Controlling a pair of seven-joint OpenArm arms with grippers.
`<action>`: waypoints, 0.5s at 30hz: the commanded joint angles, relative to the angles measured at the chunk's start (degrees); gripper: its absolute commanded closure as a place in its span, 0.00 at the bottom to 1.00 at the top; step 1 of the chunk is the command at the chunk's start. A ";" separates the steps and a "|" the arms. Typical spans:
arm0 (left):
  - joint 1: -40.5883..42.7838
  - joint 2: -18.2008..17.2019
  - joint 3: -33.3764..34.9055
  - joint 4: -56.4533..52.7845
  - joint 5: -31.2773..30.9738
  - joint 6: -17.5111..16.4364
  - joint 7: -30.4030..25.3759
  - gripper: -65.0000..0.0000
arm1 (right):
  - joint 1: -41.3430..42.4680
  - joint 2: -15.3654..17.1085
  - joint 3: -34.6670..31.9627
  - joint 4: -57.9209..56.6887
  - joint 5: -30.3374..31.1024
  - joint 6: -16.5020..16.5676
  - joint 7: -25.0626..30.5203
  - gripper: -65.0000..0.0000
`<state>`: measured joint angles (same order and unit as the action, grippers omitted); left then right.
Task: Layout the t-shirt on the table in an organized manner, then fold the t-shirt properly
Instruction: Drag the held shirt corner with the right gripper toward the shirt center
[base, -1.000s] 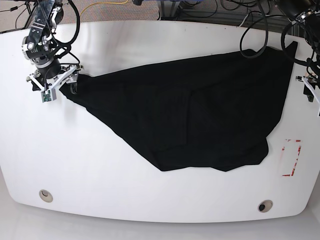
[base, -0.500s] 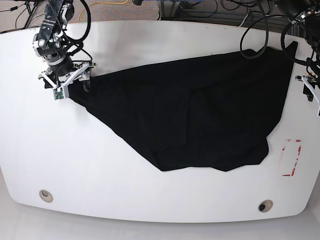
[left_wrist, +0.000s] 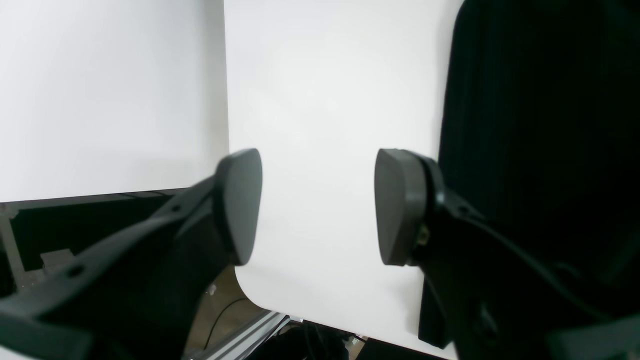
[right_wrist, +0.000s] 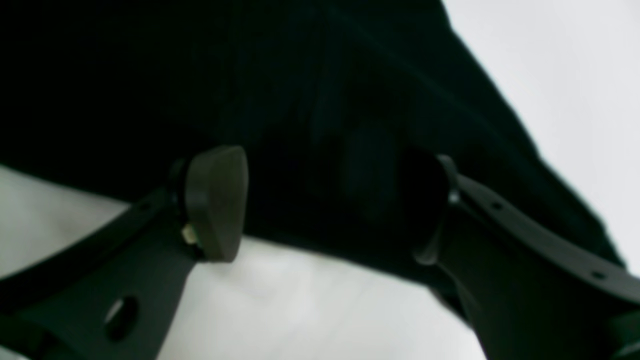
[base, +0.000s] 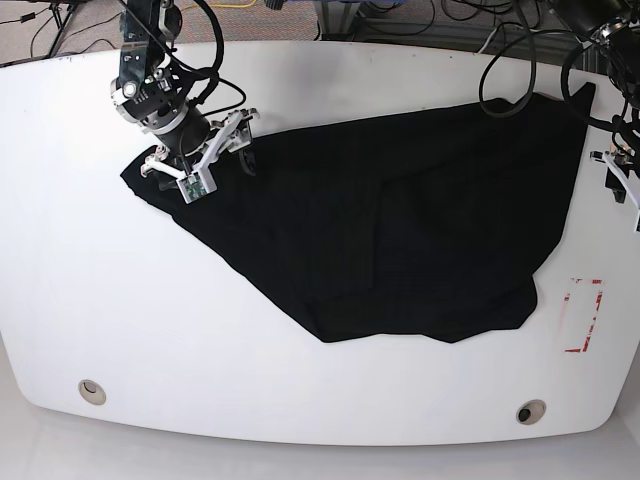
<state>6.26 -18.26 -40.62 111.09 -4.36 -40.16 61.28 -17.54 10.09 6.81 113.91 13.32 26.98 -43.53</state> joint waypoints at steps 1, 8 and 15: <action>-0.42 -1.04 -0.30 0.78 -0.08 0.16 -0.84 0.49 | 1.67 1.83 -2.11 0.42 0.70 0.05 1.55 0.30; -0.33 -1.04 -0.30 0.52 -0.08 0.16 -0.84 0.49 | 4.57 3.23 -9.31 -0.81 -7.30 -0.13 1.64 0.30; -0.33 -1.04 -0.30 0.52 -0.08 0.16 -0.84 0.49 | 5.98 2.53 -13.45 -3.71 -19.52 0.31 2.52 0.30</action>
<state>6.50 -18.26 -40.62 110.85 -4.36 -40.14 61.28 -12.27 12.16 -6.98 110.00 -4.91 27.27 -42.98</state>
